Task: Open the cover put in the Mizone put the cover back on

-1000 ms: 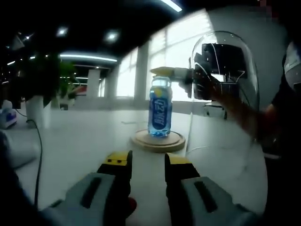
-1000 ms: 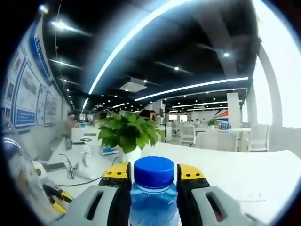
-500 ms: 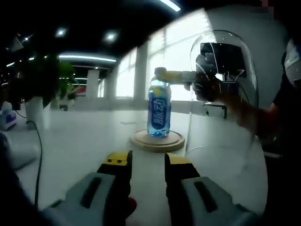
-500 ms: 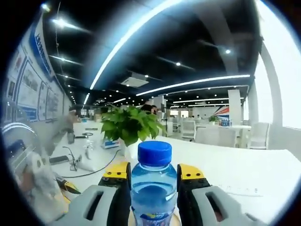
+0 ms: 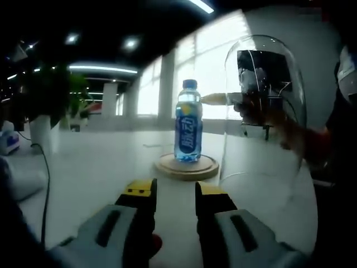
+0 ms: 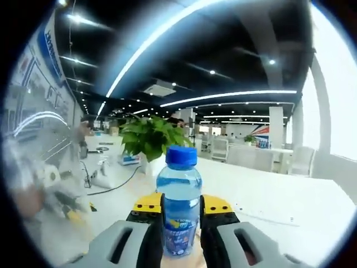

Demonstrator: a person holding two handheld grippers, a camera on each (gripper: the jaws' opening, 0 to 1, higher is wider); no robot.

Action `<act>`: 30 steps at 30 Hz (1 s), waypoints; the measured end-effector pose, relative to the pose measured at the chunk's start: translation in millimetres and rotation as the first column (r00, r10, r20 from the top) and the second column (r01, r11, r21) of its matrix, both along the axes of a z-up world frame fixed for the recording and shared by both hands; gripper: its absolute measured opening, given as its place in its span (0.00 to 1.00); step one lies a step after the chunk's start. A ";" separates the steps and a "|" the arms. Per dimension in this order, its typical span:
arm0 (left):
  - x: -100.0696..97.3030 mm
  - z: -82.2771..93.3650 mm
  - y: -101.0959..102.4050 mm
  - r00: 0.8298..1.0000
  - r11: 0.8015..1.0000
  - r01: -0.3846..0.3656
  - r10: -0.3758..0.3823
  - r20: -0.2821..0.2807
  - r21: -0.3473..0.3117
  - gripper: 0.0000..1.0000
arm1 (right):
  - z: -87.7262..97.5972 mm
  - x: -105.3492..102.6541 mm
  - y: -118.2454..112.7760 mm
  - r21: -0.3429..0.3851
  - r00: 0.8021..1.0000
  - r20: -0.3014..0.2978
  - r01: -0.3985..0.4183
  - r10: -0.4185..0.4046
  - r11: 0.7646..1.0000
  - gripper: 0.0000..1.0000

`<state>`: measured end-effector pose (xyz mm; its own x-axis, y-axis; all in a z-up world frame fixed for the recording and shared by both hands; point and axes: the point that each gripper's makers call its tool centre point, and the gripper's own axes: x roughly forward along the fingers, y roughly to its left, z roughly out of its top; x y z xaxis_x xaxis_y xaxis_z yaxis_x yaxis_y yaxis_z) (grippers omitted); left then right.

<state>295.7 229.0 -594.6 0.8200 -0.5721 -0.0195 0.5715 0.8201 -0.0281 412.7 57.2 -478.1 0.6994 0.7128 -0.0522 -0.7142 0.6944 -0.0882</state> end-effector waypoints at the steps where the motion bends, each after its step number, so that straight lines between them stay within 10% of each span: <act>1: 0.2 0.0 0.0 1.000 1.000 0.000 0.000 0.000 0.000 0.22 | -1.1 -1.4 -4.1 0.007 1.000 -0.005 0.004 -0.004 1.000 0.17; 12: -1.1 2.0 -2.1 1.000 1.000 0.016 -0.016 0.003 -0.012 0.22 | -12.8 -36.1 -40.5 0.077 0.999 -0.039 -0.001 0.004 0.997 0.17; 30: -6.0 2.7 -7.8 0.998 0.998 0.055 -0.055 0.006 -0.012 0.22 | -86.7 -88.3 -67.1 -0.056 0.998 -0.046 -0.033 0.031 0.998 0.17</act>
<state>289.7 221.1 -591.9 0.7876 -0.6161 -0.0074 0.6156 0.7873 -0.0344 324.4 -9.9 -564.8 0.6723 0.7299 -0.1237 -0.7401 0.6659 -0.0939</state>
